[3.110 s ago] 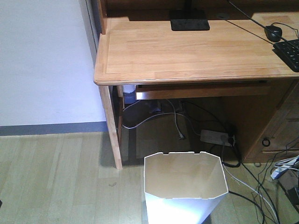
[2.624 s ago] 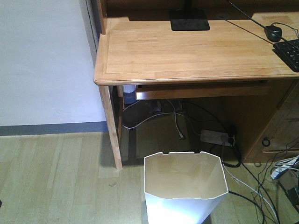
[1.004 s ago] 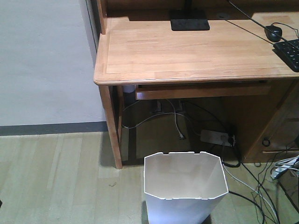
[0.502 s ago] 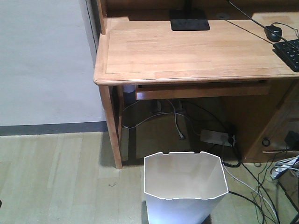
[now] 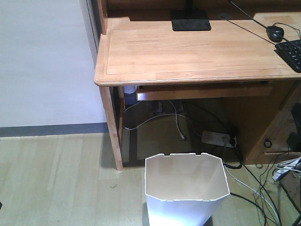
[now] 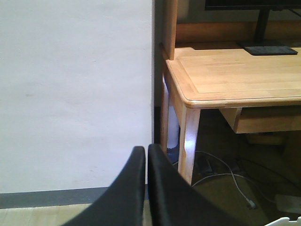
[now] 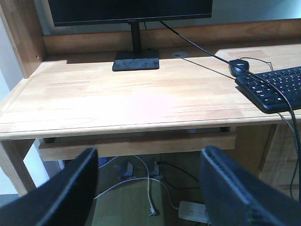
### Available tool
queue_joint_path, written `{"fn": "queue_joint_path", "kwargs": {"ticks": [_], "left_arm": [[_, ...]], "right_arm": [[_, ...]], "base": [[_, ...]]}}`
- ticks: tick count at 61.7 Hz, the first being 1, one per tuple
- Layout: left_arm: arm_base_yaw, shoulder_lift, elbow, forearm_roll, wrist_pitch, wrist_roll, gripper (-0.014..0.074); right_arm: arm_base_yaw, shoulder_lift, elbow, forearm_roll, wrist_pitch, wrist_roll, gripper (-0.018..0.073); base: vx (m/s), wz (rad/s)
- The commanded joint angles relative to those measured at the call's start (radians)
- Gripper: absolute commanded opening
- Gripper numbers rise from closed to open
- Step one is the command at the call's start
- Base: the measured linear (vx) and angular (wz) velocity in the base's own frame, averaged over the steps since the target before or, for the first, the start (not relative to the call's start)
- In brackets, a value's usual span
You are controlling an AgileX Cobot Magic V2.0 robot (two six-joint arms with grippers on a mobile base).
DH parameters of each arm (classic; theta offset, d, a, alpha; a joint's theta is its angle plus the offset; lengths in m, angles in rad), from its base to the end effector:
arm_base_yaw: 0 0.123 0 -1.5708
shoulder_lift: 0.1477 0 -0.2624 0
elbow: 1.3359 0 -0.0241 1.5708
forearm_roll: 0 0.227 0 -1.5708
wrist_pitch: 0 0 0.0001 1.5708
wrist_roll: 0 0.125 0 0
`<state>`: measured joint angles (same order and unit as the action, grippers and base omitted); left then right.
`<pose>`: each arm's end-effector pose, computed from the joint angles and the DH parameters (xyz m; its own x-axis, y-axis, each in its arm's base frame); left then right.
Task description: Move trash bin to bedside with robot
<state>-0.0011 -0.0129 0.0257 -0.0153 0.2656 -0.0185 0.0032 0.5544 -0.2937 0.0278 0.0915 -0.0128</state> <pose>0.0873 -0.0006 0.1753 -0.1901 -0.0331 -0.9812 -0.0013 0.9994 -0.0334 0.1480 0.0008 0.2442 -0.2619 0.0140 -0.9650 -0.0017 0.9999 0.0150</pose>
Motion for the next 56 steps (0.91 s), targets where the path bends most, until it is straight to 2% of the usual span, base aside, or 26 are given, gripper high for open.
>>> {"fn": "queue_joint_path", "kwargs": {"ticks": [1, 13, 25, 42, 56], "left_arm": [[-0.002, -0.014, 0.019, -0.004, -0.069, -0.004, -0.0007], [-0.002, -0.014, 0.019, -0.004, -0.069, -0.004, -0.0007], [-0.002, -0.014, 0.019, -0.004, -0.069, -0.004, -0.0007], [-0.002, -0.014, 0.019, -0.004, -0.069, -0.004, -0.0007], [-0.002, -0.014, 0.019, -0.004, -0.069, -0.004, -0.0007]], "right_arm": [[-0.002, 0.007, -0.035, 0.002, -0.083, -0.003, 0.048], [-0.001, 0.024, -0.047, 0.048, -0.075, 0.002, 0.048], [-0.001, 0.146, -0.147, 0.061, 0.077, -0.016, 0.048], [-0.001, 0.429, -0.332, 0.073, 0.301, -0.018, 0.048], [-0.002, 0.659, -0.461, 0.083, 0.462, -0.118, 0.048]], "base": [[0.0, 0.0], [0.0, 0.0], [0.0, 0.0], [0.0, 0.0], [0.0, 0.0]]}}
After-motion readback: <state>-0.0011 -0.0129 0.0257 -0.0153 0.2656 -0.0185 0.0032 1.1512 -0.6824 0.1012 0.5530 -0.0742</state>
